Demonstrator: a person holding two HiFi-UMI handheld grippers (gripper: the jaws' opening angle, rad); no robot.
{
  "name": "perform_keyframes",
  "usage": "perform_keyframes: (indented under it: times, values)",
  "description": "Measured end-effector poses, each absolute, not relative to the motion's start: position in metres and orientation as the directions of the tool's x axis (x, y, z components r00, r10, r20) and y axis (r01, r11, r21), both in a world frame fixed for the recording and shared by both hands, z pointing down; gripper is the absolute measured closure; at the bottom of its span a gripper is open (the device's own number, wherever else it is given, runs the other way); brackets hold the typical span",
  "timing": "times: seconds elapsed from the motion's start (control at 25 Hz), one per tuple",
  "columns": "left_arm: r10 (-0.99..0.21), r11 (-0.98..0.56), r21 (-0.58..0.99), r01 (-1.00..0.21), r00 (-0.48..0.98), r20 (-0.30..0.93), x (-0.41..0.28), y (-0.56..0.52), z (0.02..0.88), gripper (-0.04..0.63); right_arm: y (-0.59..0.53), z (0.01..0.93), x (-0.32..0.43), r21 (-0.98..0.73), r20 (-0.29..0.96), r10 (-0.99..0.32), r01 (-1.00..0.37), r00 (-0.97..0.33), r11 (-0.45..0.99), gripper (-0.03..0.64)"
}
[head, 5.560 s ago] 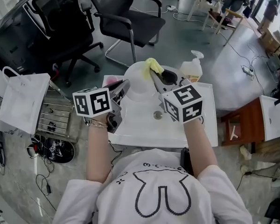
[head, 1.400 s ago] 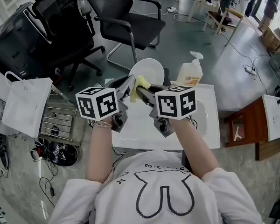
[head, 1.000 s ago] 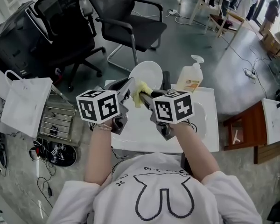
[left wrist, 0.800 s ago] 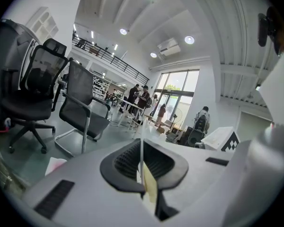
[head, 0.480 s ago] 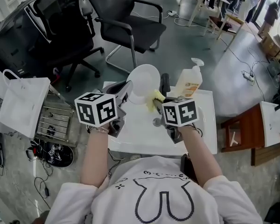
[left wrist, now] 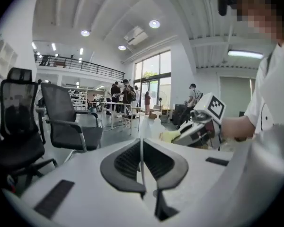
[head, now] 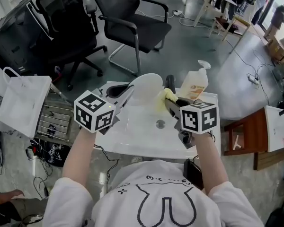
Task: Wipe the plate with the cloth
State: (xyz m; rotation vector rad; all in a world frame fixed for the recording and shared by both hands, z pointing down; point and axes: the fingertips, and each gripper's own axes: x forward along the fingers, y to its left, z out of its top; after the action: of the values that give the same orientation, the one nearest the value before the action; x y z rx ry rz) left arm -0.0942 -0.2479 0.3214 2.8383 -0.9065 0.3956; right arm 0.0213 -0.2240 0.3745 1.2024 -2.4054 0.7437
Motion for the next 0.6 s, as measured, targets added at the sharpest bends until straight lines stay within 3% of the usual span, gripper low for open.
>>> perform_keyframes:
  times: [0.24,0.6]
  values:
    - [-0.49,-0.862,-0.333,-0.381,0.793,0.362,-0.092,-0.228,0.335,0.577,-0.221,0.346,0.028,-0.245,0.488,-0.639,-0.796,-0.595,0.554,0.569]
    - [-0.486,-0.673,-0.738,-0.055,0.784,0.385,-0.083,-0.206,0.347,0.577,-0.216,0.318,0.005,-0.164,0.467,-0.6,-0.73,-0.65,0.663,0.569]
